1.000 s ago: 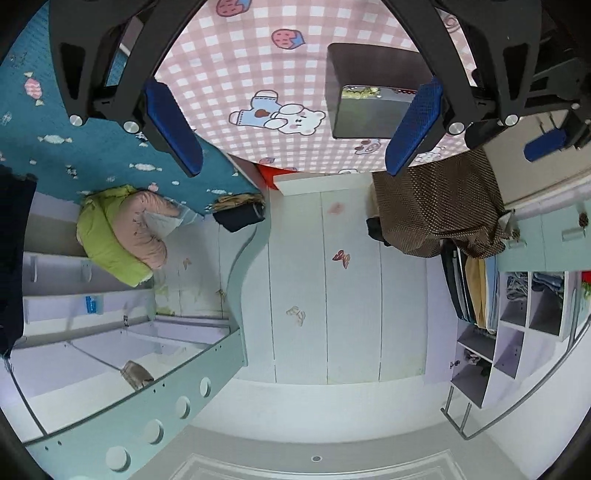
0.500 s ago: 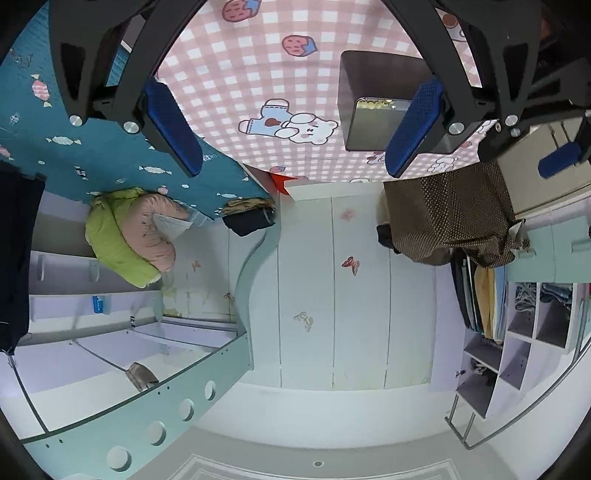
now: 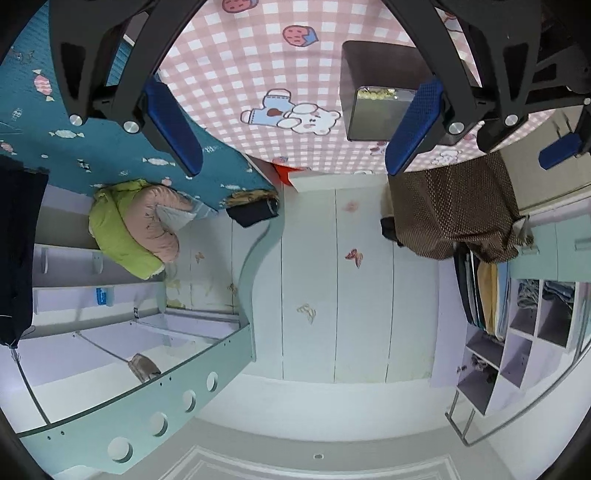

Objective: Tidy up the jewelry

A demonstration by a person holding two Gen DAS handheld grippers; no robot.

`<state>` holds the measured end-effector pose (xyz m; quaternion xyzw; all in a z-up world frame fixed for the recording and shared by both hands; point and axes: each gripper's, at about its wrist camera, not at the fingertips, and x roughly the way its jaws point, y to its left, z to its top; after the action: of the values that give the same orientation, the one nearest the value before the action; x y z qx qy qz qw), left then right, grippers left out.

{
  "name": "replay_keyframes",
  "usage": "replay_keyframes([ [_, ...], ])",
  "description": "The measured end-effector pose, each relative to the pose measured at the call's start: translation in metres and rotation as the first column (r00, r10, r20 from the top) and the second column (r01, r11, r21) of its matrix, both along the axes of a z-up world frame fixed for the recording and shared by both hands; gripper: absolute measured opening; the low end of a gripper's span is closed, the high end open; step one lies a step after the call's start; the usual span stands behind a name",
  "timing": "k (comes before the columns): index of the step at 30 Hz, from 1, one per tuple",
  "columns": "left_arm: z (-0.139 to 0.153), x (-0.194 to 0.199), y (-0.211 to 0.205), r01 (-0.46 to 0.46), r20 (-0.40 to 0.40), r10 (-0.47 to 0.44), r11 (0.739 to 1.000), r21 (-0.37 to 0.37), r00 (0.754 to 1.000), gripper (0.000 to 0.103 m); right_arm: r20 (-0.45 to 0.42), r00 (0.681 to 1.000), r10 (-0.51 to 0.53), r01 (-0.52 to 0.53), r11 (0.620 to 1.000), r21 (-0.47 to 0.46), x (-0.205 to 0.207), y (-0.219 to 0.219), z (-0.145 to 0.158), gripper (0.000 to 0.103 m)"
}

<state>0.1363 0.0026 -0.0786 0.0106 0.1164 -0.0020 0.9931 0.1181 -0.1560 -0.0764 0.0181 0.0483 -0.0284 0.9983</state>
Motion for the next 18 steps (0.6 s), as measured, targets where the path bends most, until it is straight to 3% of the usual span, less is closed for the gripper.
replay_keyframes([
  [18, -0.0010, -0.0012, -0.0029, -0.006, 0.020, 0.006, 1.000, 0.005, 1.000, 0.090, 0.024, 0.999, -0.031, 0.031, 0.999, -0.012, -0.0043, -0.0006, -0.0029, 0.096],
])
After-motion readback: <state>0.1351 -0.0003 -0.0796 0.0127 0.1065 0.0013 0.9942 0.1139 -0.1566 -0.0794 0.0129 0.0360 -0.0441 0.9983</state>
